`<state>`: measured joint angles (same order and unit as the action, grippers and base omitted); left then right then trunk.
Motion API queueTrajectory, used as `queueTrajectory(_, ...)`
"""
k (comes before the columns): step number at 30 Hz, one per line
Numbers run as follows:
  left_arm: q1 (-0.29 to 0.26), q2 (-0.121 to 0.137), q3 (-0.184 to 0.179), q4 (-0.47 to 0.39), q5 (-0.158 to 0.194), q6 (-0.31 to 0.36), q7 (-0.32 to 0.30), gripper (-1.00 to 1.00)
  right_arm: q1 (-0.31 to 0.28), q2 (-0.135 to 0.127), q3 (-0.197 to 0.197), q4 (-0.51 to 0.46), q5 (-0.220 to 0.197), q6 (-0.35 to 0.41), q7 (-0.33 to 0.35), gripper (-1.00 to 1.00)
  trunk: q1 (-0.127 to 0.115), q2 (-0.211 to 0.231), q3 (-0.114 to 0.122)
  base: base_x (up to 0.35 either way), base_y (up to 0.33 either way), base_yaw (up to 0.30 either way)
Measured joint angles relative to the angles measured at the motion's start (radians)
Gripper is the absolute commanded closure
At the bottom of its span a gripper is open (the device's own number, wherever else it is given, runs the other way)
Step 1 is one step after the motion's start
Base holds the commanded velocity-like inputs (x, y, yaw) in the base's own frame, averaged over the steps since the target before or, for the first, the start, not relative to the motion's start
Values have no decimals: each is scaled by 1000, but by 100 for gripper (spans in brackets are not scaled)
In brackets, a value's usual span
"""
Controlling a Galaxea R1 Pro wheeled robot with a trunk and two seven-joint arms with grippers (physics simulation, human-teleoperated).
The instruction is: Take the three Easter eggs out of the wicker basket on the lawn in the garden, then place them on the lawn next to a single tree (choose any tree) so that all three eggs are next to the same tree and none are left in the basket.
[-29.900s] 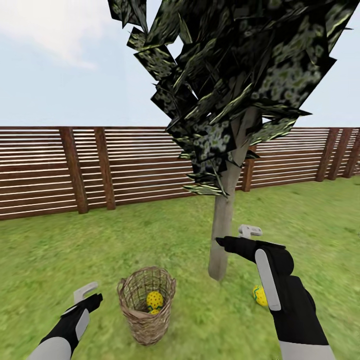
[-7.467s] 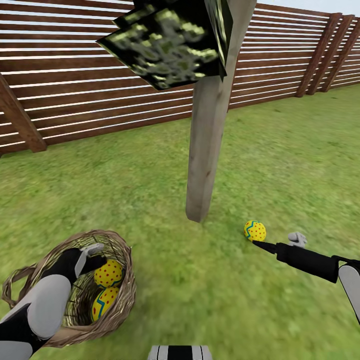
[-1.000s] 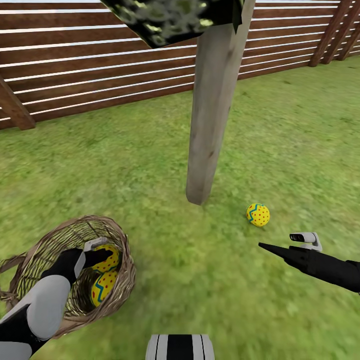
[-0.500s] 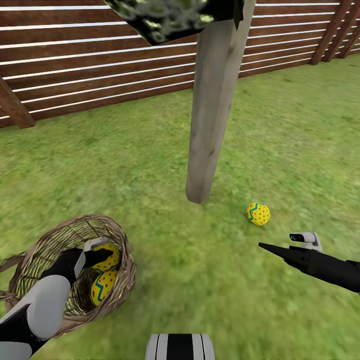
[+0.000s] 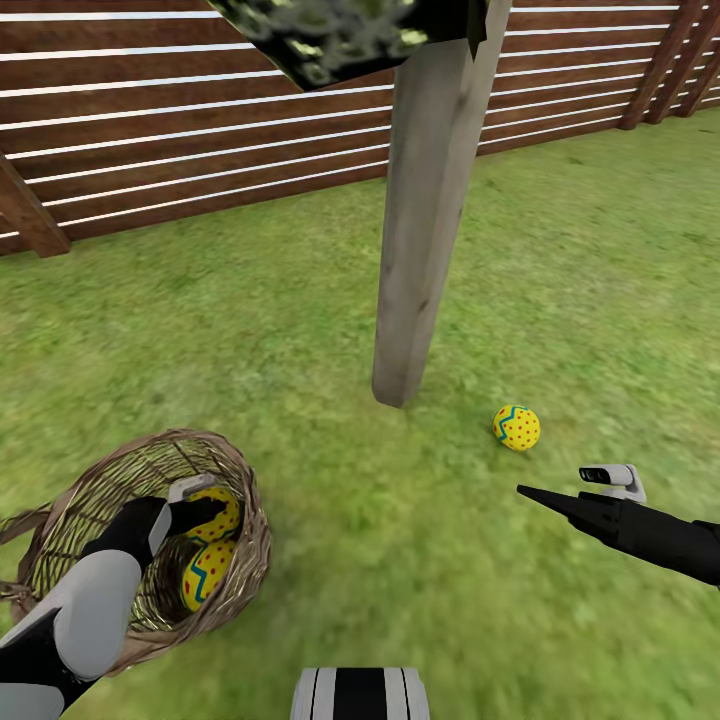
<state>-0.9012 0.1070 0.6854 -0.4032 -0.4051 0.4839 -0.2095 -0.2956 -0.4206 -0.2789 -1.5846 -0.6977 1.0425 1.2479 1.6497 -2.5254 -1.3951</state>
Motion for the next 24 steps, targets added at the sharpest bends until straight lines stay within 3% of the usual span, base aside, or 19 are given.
queueTrajectory(2,0,0,0,0,0,0,0,-100,0,0,0,0,0,0,1,-100,0,0,0,0,0,0)
queueTrajectory(3,0,1,0,0,0,-1,0,100,0,0,0,0,0,0,2,-100,0,0,0,0,0,0)
queueTrajectory(24,0,1,0,0,2,0,0,100,0,0,0,0,0,0,3,-100,0,0,0,0,0,0)
